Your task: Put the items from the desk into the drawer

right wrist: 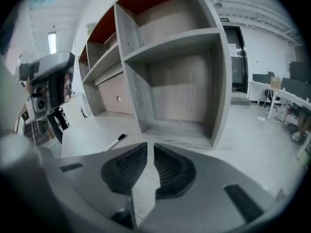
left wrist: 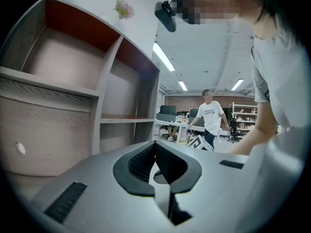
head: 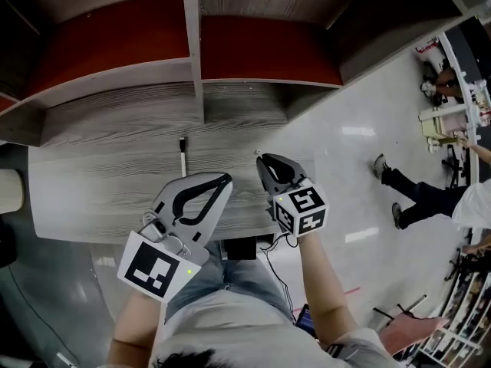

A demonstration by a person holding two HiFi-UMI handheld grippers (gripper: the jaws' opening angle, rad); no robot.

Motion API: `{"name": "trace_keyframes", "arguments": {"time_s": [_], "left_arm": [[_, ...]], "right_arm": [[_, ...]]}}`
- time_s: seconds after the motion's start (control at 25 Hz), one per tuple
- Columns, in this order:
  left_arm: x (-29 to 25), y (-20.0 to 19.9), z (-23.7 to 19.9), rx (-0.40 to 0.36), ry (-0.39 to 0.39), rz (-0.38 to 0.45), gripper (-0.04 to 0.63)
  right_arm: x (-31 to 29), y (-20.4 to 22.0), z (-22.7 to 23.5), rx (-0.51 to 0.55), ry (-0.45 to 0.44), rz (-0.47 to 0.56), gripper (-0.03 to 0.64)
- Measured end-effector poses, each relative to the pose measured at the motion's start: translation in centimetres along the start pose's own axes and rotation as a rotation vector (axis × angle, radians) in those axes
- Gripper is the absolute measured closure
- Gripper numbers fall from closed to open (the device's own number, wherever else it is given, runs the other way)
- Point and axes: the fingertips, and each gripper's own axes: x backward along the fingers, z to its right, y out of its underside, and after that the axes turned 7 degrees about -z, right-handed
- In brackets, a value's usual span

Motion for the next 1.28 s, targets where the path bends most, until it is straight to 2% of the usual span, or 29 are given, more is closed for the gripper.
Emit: {"name": "trace_keyframes", "arguments": {"time_s": [0.28,0.72,0.88,1.28], "left_arm": [[0.3,1.9,-2.0,0.027,-0.013,-0.036,0.586],[1.1,2.8,-3.5,0.048,-0.045,-0.049,0.586],[1.1,2.9,-3.5,0.053,-0.046,-0.05,0.586],[1.2,2.8,-3.4,0.042,-0.048,-0.054,0.588]], "right_arm": [[-3.4,2.3,2.2,-0.032,0.048,-0.098,0.558],[-6.4,5.4,3.8,-0.009,0.116,-0.228,0.548],[-6.5,5.5,3.8,-0.002,0.128,-0.234,0.552],[-7.4,4.2,1.8,0.078,0.087,-0.232,0.54]]}}
